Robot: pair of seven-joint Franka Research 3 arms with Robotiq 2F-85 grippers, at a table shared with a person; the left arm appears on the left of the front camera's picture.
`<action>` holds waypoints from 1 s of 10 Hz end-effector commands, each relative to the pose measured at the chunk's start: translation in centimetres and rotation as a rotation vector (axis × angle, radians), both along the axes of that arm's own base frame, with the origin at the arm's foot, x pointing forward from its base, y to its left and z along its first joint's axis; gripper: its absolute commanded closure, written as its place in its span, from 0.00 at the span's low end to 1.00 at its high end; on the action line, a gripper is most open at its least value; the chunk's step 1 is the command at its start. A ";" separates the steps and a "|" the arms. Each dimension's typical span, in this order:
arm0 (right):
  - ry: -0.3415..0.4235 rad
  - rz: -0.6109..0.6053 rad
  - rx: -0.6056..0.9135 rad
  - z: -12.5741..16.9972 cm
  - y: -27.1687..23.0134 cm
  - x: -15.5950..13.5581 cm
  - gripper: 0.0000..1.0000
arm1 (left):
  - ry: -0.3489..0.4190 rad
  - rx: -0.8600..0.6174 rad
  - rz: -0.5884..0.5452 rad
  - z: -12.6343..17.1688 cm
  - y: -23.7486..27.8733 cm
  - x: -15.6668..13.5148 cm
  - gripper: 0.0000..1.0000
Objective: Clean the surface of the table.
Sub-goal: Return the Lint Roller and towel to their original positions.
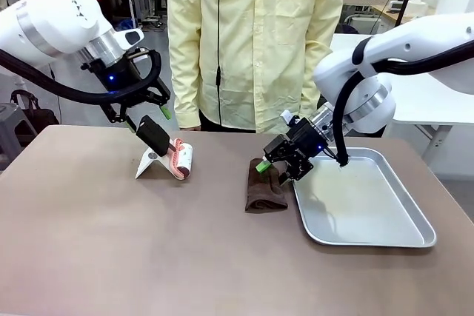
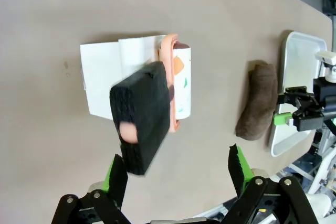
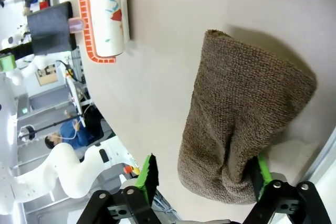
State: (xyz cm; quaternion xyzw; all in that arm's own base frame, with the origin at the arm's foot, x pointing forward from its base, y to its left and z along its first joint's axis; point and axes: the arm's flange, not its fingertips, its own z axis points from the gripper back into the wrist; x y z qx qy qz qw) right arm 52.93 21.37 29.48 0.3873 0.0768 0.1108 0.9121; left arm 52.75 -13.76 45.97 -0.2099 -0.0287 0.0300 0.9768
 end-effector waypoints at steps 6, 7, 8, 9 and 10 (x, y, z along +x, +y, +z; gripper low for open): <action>-0.085 0.026 0.218 1.8 -2.2 -1.6 0.00 | -0.131 -0.125 -0.119 5.5 3.1 -12.8 0.00; -0.091 0.036 0.276 2.5 -3.2 -2.5 0.00 | -0.153 -0.205 -0.201 6.3 4.6 -15.1 0.00; -0.089 0.046 0.344 3.3 -4.5 -3.6 0.00 | -0.194 -0.284 -0.246 6.8 6.4 -17.5 0.00; -0.059 0.083 0.435 4.1 -6.2 -5.2 0.00 | -0.241 -0.401 -0.237 6.8 9.0 -19.7 0.00; -0.040 0.123 0.528 5.0 -7.6 -6.6 0.00 | -0.277 -0.510 -0.182 6.2 11.6 -20.8 0.00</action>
